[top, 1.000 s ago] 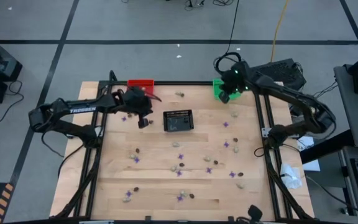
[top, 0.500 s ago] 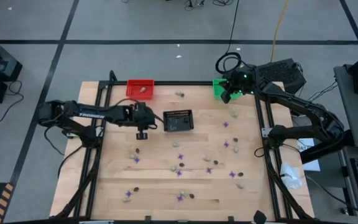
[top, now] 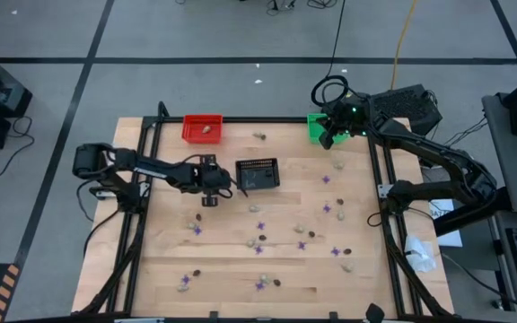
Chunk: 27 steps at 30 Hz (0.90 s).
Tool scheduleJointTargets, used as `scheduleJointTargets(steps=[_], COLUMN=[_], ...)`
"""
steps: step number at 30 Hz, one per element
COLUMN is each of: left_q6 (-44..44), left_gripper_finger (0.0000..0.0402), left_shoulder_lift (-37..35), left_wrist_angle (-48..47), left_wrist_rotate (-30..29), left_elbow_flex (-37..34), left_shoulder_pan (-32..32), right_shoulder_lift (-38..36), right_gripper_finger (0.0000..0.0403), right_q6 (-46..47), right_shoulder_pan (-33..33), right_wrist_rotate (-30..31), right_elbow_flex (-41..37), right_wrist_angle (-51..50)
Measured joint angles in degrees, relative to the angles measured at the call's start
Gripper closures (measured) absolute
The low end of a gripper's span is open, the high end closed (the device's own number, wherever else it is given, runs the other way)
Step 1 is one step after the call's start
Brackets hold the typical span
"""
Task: Sort Halloween decoration
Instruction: Put the black skull toy into the black bin
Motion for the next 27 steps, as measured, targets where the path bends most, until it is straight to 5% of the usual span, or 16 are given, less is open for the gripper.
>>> scheduleJointTargets(steps=[17,27], left_q6=[-2.32,-3.33], left_gripper_finger=[0.0235,0.0331], left_shoulder_lift=[2.40,2.42], left_wrist_angle=[4.64,4.22], left_wrist_rotate=[-2.76,-0.75], left_elbow_flex=[-1.05,-1.20], left_shoulder_pan=[1.40,2.35], right_shoulder_lift=[0.00,0.00], right_gripper_finger=[0.0403,0.0403], right_q6=[-0.66,-0.64], right_shoulder_pan=[0.00,0.00], right_wrist_rotate=[0.00,0.00], right_elbow_flex=[0.00,0.00], right_wrist_angle=[0.01,0.02])
